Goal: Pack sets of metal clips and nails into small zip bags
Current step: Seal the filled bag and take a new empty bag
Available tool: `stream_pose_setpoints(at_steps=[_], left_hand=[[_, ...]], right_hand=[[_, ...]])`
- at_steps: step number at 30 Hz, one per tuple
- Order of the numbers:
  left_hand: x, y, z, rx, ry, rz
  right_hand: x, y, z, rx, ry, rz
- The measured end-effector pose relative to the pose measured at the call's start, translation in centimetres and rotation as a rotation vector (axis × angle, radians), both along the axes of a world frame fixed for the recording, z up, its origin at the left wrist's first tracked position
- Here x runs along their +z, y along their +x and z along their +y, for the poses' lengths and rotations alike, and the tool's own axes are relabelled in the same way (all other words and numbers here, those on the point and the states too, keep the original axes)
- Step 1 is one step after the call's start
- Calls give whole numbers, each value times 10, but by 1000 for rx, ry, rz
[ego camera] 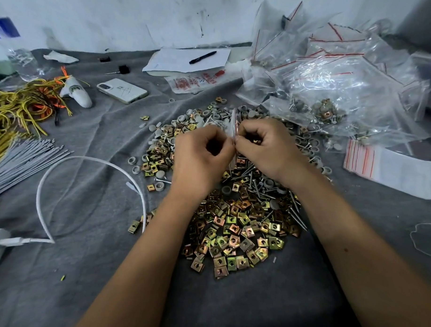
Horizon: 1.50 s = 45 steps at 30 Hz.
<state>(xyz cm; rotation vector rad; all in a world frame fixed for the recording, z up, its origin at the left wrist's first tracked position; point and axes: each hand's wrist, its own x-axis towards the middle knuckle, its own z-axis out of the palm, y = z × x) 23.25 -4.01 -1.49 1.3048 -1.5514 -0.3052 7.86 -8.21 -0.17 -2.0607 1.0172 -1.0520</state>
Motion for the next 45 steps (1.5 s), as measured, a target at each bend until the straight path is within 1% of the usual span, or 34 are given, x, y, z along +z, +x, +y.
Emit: stream_pose_setpoints(at_steps=[2, 5, 6, 8, 10, 14, 17, 19, 21, 22, 24, 25, 26, 28, 29, 31, 34, 36, 38, 40, 41, 43, 45], left_hand=[[0, 2, 1, 68, -38, -49], [2, 11, 0, 205, -32, 79], [3, 12, 1, 232, -55, 67], [5, 6, 4, 276, -128, -41], [5, 0, 6, 248, -178, -83], [2, -5, 4, 141, -201, -120], [0, -11, 4, 87, -165, -85], [-2, -12, 3, 98, -127, -78], [-2, -6, 2, 141, -114, -89], [-2, -3, 2, 178, -119, -84], [1, 4, 1, 263, -137, -61], [3, 6, 1, 293, -149, -57], [4, 6, 1, 313, -169, -60], [5, 6, 2, 327, -210, -41], [5, 8, 1, 326, -216, -10], [5, 12, 0, 300, -205, 53], [5, 10, 2, 180, -206, 50], [4, 3, 4, 103, -229, 36], [3, -1, 5, 77, -261, 49], [3, 0, 4, 127, -299, 16], [4, 2, 3, 175, -308, 8], [6, 6, 3, 290, -299, 71], [10, 12, 5, 386, -296, 166]], right_hand=[[0, -3, -1, -92, -41, 39], [2, -13, -7, -253, -61, 40], [3, -14, -7, -284, -86, 52], [2, -13, -7, -321, -115, 89], [0, -12, -8, -319, -77, 65], [0, -9, -6, -192, 45, 3], [0, -3, -2, -137, -7, 47], [-1, -1, 0, -111, -41, 50], [-2, -2, -1, -150, -63, 50], [-2, -3, -3, -207, -63, 31], [-1, -7, -7, -327, -32, -45], [0, -9, -8, -347, -16, -70], [0, -9, -9, -326, -5, -70], [-1, -7, -5, -196, 17, -46], [-1, -6, -3, -132, 33, -38], [-1, -3, -1, -67, 51, -32], [-1, -4, -3, -55, 113, -110], [-1, -5, -5, -109, 169, -180], [-1, -8, -8, -186, 213, -242], [-1, -9, -8, -206, 239, -241], [-1, -9, -7, -166, 250, -231], [0, -7, -3, -35, 260, -184], [2, -5, 1, 38, 205, -37]])
